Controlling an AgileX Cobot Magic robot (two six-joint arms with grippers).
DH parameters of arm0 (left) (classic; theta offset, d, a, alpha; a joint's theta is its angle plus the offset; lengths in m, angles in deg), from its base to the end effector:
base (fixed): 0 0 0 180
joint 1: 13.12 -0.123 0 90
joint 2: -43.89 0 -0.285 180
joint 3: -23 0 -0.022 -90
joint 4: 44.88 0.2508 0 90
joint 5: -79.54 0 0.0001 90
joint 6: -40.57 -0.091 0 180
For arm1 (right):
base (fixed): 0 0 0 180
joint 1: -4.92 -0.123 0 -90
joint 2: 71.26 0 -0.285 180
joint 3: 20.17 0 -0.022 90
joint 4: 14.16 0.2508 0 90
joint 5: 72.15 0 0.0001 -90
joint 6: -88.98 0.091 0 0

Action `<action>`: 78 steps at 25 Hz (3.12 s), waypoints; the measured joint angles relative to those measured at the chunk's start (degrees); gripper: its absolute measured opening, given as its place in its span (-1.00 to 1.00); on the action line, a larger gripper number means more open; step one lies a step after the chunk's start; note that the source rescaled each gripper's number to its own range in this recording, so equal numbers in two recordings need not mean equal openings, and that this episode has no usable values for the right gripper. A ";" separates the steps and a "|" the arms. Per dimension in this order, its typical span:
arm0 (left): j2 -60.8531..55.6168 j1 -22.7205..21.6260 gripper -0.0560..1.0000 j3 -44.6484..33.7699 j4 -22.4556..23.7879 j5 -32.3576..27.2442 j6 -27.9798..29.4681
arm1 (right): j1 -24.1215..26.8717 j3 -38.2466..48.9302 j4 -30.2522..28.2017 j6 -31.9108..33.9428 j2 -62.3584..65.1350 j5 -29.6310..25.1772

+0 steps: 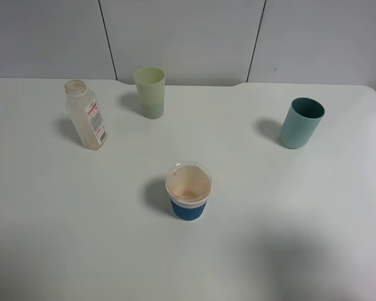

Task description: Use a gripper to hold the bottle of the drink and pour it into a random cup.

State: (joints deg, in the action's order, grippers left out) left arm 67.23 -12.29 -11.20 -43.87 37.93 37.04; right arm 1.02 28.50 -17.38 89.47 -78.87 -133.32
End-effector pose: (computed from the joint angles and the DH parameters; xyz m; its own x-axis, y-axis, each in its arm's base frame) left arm 0.0280 0.0007 0.3745 -0.1583 0.0770 -0.9844 0.0148 0.9970 0.0756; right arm -0.0051 -0.0048 0.2763 -0.4588 -0.0499 -0.8871 -0.0329 0.9987 -0.0391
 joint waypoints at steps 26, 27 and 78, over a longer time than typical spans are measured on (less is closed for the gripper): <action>-15.90 -5.32 0.97 -7.93 0.05 -20.84 4.37 | 0.00 0.00 0.00 0.00 0.00 0.00; -15.90 -5.32 0.97 -9.25 -0.14 -20.77 4.49 | 0.00 0.00 0.00 0.00 0.00 0.00; -15.90 -2.58 0.97 -13.96 -0.37 -18.87 5.28 | 0.00 0.00 0.00 0.00 0.00 0.00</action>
State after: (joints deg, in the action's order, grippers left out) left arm 51.32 -14.87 -25.16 -44.24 19.06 42.32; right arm 1.02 28.50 -17.38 89.47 -78.87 -133.32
